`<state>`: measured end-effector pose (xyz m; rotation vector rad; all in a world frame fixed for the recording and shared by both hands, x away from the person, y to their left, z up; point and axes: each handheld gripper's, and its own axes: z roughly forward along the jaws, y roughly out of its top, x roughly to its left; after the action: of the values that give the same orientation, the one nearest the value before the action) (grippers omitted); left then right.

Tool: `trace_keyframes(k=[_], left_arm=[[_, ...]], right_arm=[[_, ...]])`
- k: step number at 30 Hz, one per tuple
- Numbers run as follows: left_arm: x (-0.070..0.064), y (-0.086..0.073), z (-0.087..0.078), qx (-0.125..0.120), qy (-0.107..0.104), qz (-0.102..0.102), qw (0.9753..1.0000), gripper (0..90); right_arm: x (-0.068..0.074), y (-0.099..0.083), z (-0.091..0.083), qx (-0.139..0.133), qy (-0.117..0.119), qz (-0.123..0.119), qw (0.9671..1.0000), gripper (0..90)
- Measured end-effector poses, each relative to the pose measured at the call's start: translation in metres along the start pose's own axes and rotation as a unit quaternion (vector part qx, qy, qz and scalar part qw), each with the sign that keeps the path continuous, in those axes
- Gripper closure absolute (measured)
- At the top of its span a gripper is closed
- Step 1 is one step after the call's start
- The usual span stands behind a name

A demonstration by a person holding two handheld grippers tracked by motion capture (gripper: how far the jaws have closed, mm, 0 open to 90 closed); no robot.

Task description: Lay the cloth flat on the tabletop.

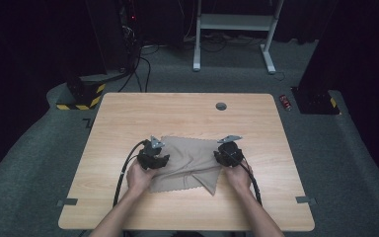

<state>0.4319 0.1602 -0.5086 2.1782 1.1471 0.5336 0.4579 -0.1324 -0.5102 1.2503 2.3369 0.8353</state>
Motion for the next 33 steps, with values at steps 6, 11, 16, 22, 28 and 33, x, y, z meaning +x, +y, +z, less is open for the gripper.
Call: trace_keyframes(k=[6, 11, 16, 22, 28, 33], left_arm=[[0.0, -0.002, 0.005, -0.002, -0.001, -0.008, 1.0, 52.9], [0.001, -0.002, 0.007, -0.006, -0.001, -0.017, 0.9998, 52.0], [0.001, -0.003, -0.001, -0.011, 0.003, -0.016, 0.9998, 51.5], [-0.002, -0.009, -0.025, -0.037, -0.018, -0.027, 0.9988, 50.2], [-0.011, -0.024, -0.039, -0.042, -0.03, -0.022, 0.9984, 50.0], [-0.013, -0.033, -0.037, -0.025, -0.032, -0.02, 0.999, 49.1]], right_arm=[[0.001, 0.01, 0.006, 0.015, -0.009, -0.038, 0.9991, 89.0], [-0.008, 0.02, 0.014, 0.019, -0.008, -0.025, 0.9995, 87.4], [-0.014, 0.019, 0.009, 0.009, -0.001, 0.002, 1.0, 73.4], [-0.006, -0.006, -0.03, -0.037, 0.032, 0.006, 0.9988, 72.5], [0.018, -0.04, -0.052, -0.037, 0.067, -0.024, 0.9968, 71.8], [0.026, -0.048, -0.047, -0.029, 0.07, -0.033, 0.9966, 68.7]])
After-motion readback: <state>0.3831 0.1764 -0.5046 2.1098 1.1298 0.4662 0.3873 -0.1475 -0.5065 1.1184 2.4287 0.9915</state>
